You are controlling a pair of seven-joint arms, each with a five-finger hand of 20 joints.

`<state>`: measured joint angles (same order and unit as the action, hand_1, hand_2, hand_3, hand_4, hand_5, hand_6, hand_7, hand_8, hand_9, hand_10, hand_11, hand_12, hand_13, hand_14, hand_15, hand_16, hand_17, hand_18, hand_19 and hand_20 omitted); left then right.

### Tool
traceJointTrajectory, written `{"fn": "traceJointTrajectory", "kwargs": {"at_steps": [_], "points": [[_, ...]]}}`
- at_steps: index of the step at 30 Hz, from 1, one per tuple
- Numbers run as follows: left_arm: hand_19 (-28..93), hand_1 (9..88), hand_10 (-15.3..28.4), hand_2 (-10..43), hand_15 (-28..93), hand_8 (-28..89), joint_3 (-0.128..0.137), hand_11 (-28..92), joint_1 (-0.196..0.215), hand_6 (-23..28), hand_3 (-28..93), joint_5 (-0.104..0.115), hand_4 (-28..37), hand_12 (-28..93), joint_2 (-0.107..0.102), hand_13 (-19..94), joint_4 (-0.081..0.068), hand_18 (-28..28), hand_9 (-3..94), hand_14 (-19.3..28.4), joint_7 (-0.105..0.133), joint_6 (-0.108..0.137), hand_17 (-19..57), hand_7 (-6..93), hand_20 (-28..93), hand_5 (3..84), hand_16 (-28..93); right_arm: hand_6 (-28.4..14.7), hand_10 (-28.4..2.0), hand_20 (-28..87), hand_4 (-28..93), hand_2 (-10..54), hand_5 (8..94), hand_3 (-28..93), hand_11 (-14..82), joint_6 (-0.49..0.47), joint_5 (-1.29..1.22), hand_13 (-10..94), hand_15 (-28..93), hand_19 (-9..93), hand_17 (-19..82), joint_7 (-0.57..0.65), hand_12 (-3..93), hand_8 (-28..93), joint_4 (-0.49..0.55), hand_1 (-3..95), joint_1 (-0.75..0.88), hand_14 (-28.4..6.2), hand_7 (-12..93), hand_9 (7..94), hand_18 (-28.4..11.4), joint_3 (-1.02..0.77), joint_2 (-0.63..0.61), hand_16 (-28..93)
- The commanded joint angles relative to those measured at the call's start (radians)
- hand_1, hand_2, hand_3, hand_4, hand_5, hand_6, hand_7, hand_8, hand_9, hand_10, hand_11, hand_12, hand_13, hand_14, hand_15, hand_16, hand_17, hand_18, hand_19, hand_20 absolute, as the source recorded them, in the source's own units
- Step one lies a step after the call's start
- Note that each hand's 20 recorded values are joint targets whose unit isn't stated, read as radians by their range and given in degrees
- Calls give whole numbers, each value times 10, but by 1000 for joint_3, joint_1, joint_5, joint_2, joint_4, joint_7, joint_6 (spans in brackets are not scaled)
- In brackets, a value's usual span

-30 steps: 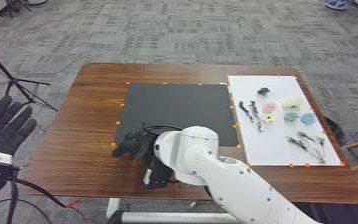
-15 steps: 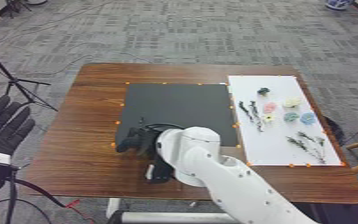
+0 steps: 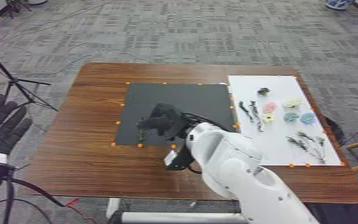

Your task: Arrange flowers

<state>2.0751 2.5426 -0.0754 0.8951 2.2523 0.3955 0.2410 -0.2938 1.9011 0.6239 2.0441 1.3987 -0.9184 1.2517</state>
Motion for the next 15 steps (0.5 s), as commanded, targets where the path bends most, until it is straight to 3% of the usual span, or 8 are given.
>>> {"fn": "traceJointTrajectory", "kwargs": {"at_steps": [1,8,15], "points": [[144,211,132,196,204,-60,59,125,71,74,631,6,-283,141,37,226,29,102,323,134,43,-6,-30,80,119,365,-8,-122,-257,469,-178,76,620,670,302,168,109,633,814,833,317,90,233,-70,39,238,148,-195,172,615,-284,-216,-138,268],[145,210,132,195,204,-60,65,126,87,76,634,10,-283,142,43,226,37,102,323,135,48,-2,-31,81,120,367,-8,-126,-255,450,-189,-26,596,667,297,188,282,619,812,836,308,161,231,-67,35,314,199,-192,180,587,-284,-296,-222,270],[145,210,132,195,204,-60,62,126,88,76,633,9,-283,142,48,227,39,102,323,134,54,-2,-31,80,119,369,-6,-129,-254,436,-205,-83,564,681,294,186,377,606,813,839,302,221,226,-65,37,345,233,-190,184,562,-284,-349,-268,269]]}}
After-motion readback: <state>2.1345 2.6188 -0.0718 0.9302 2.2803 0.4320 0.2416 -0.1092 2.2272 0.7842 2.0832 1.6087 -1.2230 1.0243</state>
